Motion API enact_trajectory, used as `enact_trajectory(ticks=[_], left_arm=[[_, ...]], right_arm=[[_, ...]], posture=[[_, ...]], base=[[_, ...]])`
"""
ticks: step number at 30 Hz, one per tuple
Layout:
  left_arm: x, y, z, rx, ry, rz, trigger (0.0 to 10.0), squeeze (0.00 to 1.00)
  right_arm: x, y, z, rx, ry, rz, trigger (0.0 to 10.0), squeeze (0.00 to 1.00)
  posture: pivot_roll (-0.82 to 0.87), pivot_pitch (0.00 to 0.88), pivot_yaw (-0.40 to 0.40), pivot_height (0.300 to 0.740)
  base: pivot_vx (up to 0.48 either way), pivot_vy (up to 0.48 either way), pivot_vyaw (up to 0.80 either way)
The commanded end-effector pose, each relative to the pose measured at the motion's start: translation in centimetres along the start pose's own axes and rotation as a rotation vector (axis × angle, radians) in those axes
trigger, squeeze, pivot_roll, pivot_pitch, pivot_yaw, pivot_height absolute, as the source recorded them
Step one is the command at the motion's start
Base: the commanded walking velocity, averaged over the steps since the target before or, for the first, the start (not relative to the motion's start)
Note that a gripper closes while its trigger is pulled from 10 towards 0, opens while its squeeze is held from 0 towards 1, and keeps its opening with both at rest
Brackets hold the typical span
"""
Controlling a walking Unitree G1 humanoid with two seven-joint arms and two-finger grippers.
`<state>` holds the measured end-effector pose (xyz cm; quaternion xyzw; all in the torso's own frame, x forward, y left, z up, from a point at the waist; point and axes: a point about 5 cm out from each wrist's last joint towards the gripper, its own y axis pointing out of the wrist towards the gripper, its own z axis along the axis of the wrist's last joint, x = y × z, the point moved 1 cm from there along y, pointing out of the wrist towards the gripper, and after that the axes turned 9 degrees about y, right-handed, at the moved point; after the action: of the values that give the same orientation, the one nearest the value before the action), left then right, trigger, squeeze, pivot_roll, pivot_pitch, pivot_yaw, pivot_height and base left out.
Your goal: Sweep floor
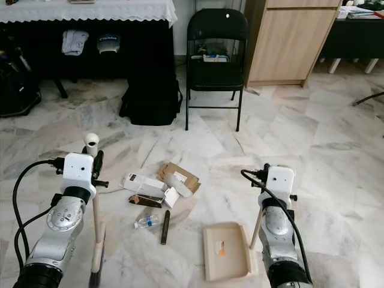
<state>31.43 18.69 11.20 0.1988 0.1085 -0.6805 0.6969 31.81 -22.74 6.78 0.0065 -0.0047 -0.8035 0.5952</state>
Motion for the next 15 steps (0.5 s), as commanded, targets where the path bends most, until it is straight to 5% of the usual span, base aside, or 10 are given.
enact_trajectory(ticks=[1, 15], left_arm=[[0.1, -0.2, -0.5, -0.016, 0.041, -0.028, 10.0, 0.0], [1.5, -0.4, -1.7, -0.102, 0.064, -0.161, 10.0, 0.0]], right_arm=[[-0.2, 0.7, 1.5, 0.08, -0.025, 0.011, 10.0, 0.0], [-1.6, 0.6, 0.6, 0.069, -0.064, 0.062, 10.0, 0.0]], posture=[[0.08, 0.053, 0.006, 0.74], [0.1, 0.063, 0.013, 0.74]], base=[[0.0, 0.0, 0.0], [0.0, 0.0, 0.0]])
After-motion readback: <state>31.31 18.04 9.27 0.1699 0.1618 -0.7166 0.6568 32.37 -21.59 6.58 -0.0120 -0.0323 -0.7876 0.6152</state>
